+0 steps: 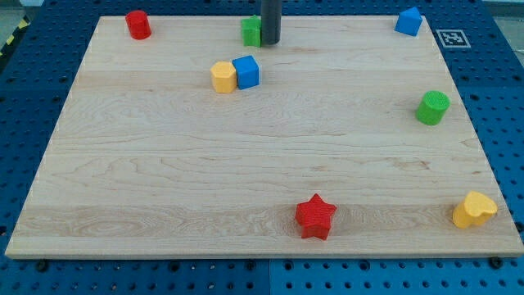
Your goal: Slide the green star to the top center
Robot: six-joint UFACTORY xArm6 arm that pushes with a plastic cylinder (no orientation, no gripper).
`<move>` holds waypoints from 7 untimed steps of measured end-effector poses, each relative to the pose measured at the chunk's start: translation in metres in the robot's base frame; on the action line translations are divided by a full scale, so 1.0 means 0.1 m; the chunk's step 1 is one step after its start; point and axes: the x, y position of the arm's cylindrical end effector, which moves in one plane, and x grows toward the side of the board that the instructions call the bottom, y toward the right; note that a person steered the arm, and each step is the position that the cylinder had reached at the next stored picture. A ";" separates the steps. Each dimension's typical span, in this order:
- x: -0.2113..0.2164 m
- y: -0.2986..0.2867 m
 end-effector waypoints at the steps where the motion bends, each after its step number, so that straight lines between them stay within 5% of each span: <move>1: 0.05 0.09; 5: 0.27 -0.91; 7: -0.05 -0.46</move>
